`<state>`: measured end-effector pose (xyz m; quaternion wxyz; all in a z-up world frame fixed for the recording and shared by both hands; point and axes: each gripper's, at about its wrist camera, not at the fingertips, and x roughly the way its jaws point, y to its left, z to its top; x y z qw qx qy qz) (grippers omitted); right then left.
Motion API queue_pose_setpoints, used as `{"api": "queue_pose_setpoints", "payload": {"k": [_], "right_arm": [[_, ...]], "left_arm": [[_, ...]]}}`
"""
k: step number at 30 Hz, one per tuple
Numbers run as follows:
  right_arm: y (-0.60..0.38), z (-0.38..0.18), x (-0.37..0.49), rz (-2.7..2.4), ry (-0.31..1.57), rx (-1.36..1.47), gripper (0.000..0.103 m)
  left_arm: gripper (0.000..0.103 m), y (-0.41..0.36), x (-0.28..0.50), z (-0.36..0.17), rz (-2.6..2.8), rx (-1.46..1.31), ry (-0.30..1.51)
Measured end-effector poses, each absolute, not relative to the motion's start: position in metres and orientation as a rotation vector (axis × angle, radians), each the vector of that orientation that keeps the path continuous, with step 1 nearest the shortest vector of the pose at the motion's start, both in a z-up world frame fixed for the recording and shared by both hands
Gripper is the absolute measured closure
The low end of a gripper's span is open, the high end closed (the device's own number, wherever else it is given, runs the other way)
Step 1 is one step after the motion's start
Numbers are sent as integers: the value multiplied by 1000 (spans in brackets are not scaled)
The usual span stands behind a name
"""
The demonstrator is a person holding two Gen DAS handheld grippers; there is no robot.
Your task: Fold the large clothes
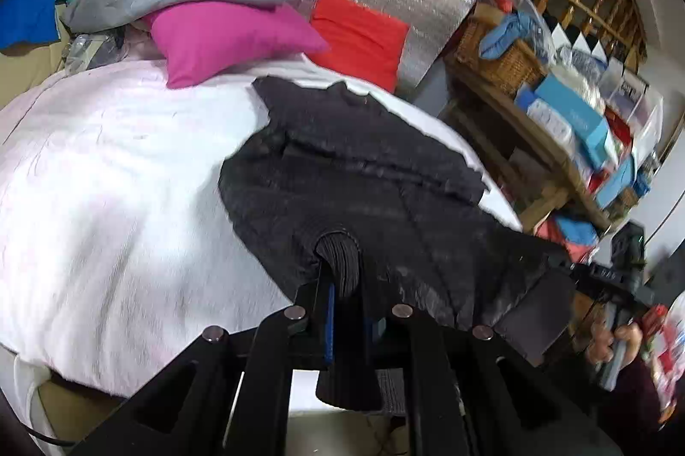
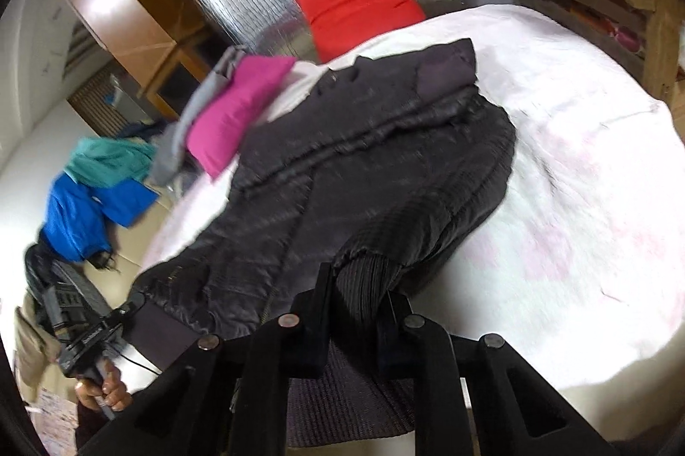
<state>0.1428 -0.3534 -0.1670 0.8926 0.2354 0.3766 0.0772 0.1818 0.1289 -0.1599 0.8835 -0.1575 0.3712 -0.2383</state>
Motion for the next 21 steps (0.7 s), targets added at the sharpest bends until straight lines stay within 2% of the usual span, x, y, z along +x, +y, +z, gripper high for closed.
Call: {"api": "queue_pose_setpoints", "payload": {"k": [11, 21], "right_arm": [[-402, -139, 188, 196, 665, 644, 87], [-435, -122, 292, 176, 606, 722, 87]], "left_arm": [[93, 112, 265, -119, -482, -410, 722], [93, 101, 378, -109, -444, -471, 736]]}}
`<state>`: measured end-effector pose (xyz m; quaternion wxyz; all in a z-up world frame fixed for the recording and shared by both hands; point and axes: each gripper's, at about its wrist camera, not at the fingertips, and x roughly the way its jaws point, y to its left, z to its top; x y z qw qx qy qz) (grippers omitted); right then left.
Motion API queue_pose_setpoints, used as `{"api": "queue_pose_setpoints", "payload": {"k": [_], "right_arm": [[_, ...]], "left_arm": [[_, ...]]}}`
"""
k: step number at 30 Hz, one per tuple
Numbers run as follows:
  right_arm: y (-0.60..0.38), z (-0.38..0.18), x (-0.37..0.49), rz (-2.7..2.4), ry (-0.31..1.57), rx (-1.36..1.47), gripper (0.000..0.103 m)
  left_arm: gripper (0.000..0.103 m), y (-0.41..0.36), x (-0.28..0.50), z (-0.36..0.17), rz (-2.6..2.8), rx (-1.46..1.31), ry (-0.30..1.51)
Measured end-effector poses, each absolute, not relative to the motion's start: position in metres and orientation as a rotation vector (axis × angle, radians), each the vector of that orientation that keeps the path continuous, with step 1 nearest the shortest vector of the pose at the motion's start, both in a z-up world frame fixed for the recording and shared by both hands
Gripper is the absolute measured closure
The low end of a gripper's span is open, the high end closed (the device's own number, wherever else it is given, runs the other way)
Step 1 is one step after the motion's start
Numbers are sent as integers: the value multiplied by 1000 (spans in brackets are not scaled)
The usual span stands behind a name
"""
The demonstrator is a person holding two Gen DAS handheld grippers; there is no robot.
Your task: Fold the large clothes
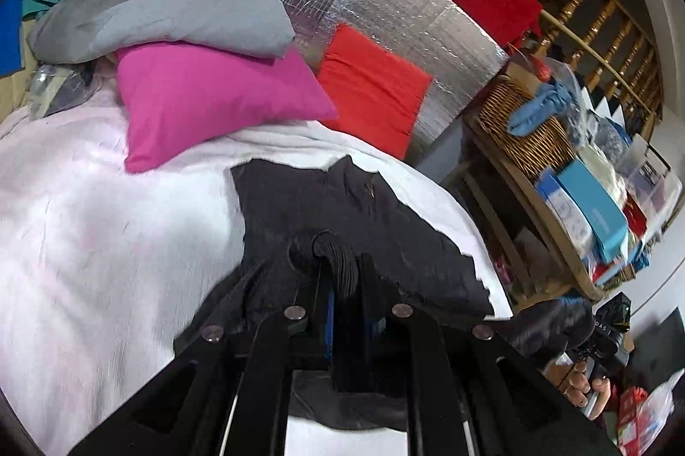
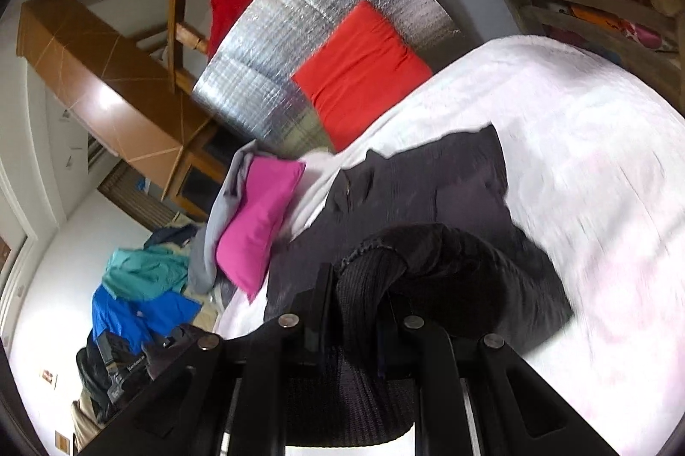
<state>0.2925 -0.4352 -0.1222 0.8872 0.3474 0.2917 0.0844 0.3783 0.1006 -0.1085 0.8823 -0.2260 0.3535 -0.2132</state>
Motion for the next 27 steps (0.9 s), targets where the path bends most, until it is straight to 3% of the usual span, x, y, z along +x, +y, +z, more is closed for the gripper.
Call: {"api": "queue_pose_setpoints", "payload": {"k": [15, 27], "right_arm": [[-479, -154, 476, 57, 622, 811, 88], [-506, -220, 560, -37, 710, 902, 88]], "left_arm": [[93, 58, 569, -135, -364, -386, 834], [92, 41, 642, -197, -321, -408, 888]]}}
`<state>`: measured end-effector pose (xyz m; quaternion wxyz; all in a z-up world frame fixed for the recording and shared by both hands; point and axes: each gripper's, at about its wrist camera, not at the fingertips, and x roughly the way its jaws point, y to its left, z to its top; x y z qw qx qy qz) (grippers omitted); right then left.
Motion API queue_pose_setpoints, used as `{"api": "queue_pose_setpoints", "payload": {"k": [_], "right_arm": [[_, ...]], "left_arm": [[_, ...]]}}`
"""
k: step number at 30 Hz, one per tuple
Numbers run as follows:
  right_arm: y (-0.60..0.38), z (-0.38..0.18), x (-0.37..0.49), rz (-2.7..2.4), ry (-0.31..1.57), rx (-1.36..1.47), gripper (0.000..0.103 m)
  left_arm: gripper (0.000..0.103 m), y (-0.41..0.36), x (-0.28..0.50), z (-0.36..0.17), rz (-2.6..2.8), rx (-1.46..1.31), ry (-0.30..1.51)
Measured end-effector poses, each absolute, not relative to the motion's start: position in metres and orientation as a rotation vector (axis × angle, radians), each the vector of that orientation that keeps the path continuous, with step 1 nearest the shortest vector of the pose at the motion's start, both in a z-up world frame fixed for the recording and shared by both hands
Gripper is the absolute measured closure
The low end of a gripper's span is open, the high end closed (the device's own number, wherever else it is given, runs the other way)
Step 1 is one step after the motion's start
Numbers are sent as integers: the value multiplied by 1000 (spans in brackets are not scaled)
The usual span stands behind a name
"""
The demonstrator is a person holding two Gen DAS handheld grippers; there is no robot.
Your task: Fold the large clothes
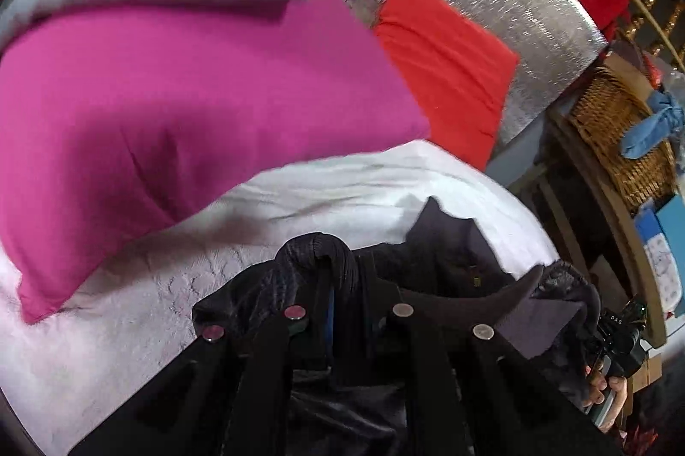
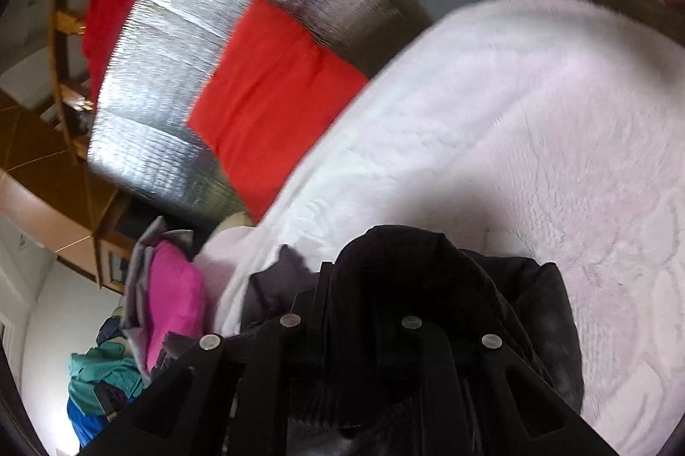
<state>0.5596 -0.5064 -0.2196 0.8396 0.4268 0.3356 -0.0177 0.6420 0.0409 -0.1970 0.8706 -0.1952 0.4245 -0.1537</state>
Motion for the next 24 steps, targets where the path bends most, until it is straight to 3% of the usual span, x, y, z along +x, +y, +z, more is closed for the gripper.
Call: {"api": "queue_pose_setpoints", "payload": {"k": [6, 7, 8, 10, 16, 24], "right_arm": [[-514, -235, 561, -23, 773, 1037, 80], [-513, -233, 555, -15, 770, 1071, 70], [-512, -229, 549, -11, 765, 1087, 47], [-505, -213, 531, -26, 718, 1087, 21], [-469, -175, 467, -60, 728, 1026, 21], [-444, -164, 364, -112, 680, 1104, 21]], "left_arm": [[81, 37, 639, -214, -309, -370, 923], [74, 37, 633, -210, -313, -357, 917], [68, 37, 626, -205, -309, -339, 905], [26, 40, 607, -191, -241, -287, 874], [24, 76, 532, -161, -74, -326, 794], [23, 95, 424, -189, -47, -457, 873]]}}
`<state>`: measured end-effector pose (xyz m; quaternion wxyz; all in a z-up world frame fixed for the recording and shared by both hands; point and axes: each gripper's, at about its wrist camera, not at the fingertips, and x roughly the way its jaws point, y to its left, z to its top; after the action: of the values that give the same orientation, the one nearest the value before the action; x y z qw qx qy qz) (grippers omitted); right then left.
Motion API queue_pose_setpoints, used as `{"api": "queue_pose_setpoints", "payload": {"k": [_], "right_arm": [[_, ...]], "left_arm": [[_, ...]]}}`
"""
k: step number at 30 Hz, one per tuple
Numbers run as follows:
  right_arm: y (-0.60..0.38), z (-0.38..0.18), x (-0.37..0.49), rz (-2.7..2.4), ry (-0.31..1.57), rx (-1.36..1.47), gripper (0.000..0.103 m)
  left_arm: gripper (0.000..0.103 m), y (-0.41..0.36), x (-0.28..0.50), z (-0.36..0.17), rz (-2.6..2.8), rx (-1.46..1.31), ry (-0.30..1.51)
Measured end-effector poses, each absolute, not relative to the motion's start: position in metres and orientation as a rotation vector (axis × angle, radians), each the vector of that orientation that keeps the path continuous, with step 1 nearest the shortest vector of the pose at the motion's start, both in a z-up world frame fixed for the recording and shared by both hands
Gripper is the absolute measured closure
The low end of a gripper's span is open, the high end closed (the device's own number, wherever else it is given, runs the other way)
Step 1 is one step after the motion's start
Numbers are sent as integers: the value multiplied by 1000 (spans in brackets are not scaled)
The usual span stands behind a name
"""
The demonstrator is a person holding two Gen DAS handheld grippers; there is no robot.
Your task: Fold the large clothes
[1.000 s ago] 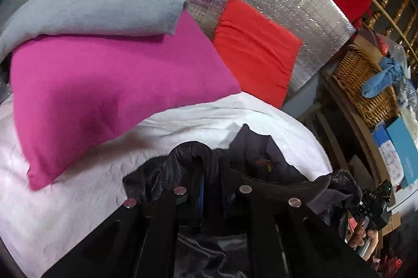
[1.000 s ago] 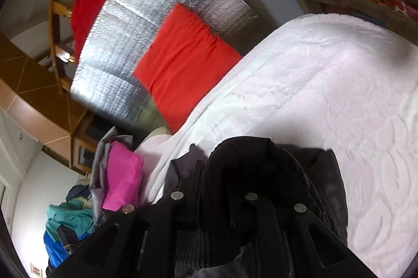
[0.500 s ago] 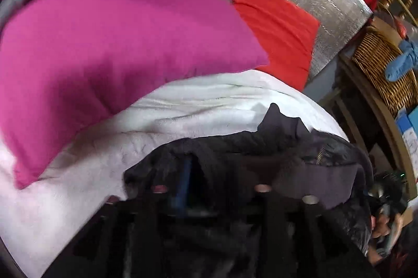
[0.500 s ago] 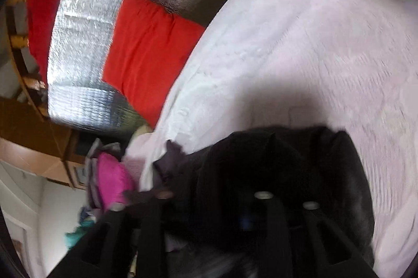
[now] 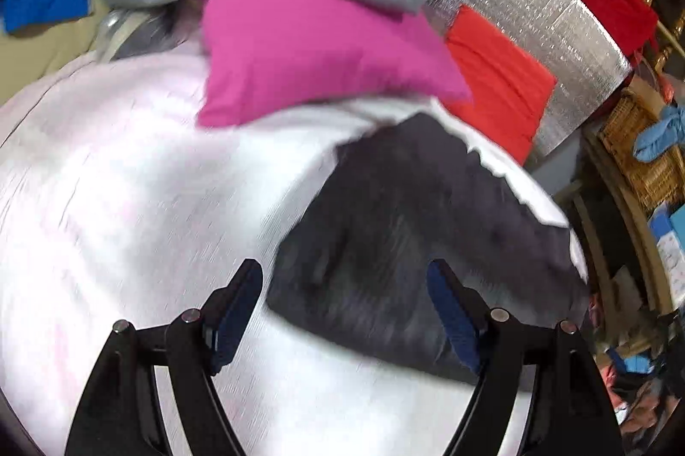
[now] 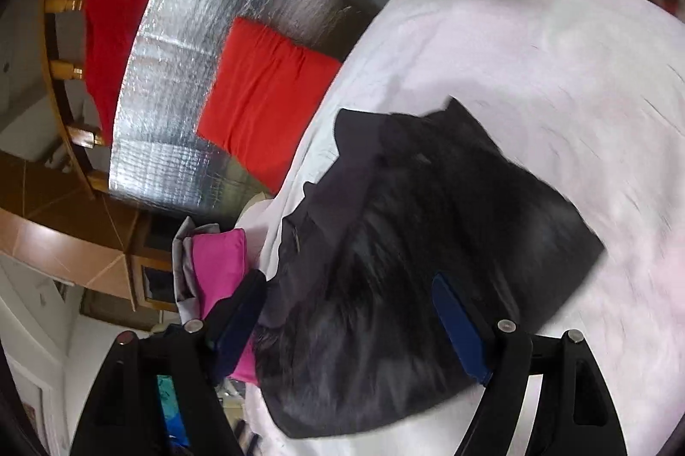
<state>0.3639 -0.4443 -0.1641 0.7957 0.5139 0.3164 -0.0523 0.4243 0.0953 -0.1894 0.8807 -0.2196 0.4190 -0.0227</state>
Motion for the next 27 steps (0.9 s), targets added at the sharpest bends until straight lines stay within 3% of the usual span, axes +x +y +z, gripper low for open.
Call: {"api": "queue_pose_setpoints", "payload": {"k": [7, 14, 27], "right_arm": [[-429, -183, 322, -132, 724, 1109, 21], [-422, -214, 297, -117, 781, 1107, 21], [-438, -254, 281, -37, 718, 1180, 20]], "left_arm": [[23, 81, 382, -201, -71, -318, 937], [23, 70, 359, -206, -151, -354, 980], [23, 63, 379, -219, -174, -440, 992]]}}
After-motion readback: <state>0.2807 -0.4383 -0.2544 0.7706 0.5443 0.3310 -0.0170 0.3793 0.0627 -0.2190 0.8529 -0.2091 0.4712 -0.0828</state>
